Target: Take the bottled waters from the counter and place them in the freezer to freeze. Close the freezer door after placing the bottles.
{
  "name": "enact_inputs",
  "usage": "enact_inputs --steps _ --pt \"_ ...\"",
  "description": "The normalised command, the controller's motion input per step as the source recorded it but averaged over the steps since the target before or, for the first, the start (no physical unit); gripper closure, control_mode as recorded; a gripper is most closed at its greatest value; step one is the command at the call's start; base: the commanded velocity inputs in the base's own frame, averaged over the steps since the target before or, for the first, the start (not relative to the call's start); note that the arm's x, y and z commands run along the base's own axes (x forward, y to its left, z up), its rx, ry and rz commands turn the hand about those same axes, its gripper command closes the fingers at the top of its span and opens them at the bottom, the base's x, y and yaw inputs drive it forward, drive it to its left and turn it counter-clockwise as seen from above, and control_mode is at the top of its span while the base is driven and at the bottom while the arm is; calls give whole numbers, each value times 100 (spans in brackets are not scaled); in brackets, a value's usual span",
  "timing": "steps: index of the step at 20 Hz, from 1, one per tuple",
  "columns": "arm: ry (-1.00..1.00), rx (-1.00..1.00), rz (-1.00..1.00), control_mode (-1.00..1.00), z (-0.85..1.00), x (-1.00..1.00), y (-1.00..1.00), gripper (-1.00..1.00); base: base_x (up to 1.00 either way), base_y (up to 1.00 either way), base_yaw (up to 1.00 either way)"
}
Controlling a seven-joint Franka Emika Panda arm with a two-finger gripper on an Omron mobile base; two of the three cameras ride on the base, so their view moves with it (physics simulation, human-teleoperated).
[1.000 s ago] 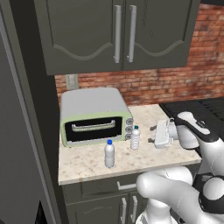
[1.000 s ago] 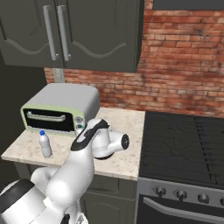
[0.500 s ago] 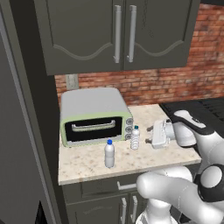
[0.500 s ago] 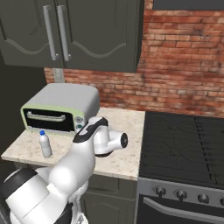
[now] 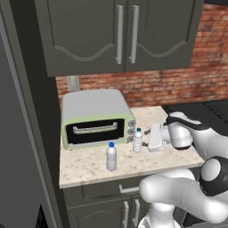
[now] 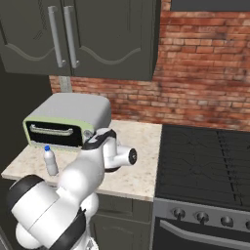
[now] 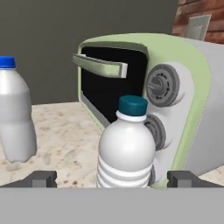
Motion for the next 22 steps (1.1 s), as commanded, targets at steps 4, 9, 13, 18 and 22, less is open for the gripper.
enact_inputs --steps 4,9,13,18,22 --pt "0 0 0 -100 -1 18 2 -100 0 0 0" --pt "0 0 0 -100 0 13 8 -100 0 0 0" --pt "0 0 0 -100 0 4 9 -100 0 0 0" --pt "0 0 0 -100 0 4 12 -100 0 0 0" --pt "0 0 0 -100 -3 0 18 -100 0 0 0"
